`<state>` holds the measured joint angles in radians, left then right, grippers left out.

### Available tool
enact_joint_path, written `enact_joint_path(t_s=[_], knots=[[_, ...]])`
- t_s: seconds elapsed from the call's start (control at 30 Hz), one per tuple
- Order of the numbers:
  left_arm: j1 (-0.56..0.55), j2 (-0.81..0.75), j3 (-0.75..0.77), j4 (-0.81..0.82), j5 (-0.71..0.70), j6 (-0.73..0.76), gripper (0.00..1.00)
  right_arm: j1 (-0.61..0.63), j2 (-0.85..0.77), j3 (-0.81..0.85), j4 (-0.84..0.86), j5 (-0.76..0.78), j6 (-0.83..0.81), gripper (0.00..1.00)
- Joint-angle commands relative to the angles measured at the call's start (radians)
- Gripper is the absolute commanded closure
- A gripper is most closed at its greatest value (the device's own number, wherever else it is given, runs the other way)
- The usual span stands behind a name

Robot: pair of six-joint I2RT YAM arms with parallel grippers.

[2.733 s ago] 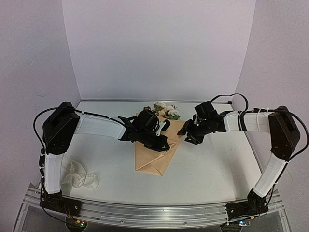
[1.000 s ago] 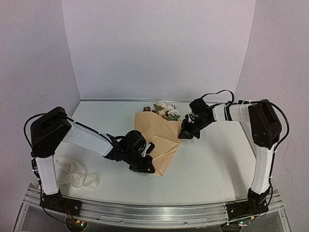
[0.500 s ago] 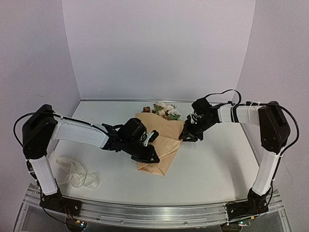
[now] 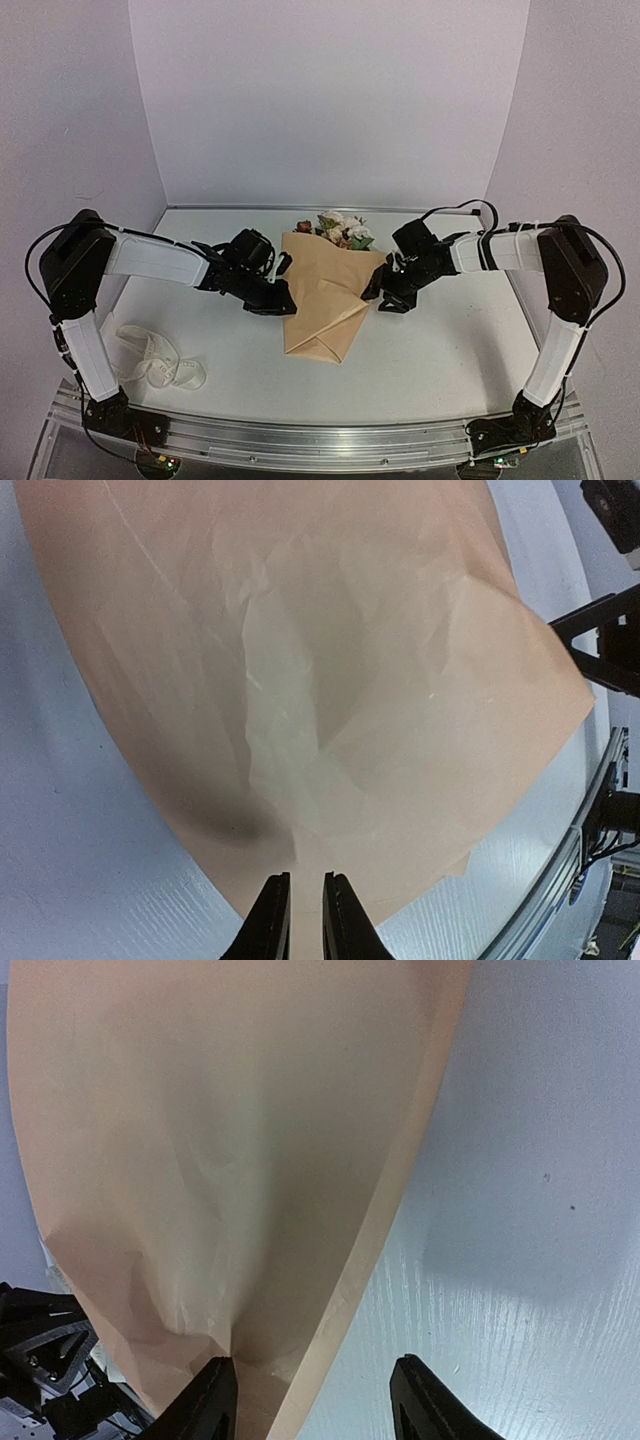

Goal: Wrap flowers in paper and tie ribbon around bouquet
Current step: Adjust the folded bouquet at the center of the board.

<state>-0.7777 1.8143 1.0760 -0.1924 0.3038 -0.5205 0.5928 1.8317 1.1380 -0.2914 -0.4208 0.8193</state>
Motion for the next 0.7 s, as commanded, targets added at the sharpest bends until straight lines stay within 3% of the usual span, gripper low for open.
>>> enact_joint_path(t_s=[0.0,0.17,0.4,0.67], knots=[[-0.004,0.007,0.027,-0.009,0.013,0.031,0.86,0.024,-0.036,-0.050,0.081,0.043,0.069,0.47],[-0.006,0.018,0.021,0.009,0.061,0.027,0.85,0.032,-0.068,-0.089,0.139,0.088,0.077,0.40],[-0.007,0.019,0.000,0.029,0.072,0.011,0.85,0.039,-0.225,-0.107,0.042,0.191,-0.014,0.29],[-0.007,0.021,-0.006,0.034,0.081,0.006,0.85,0.119,-0.232,-0.114,0.030,0.187,0.013,0.31]])
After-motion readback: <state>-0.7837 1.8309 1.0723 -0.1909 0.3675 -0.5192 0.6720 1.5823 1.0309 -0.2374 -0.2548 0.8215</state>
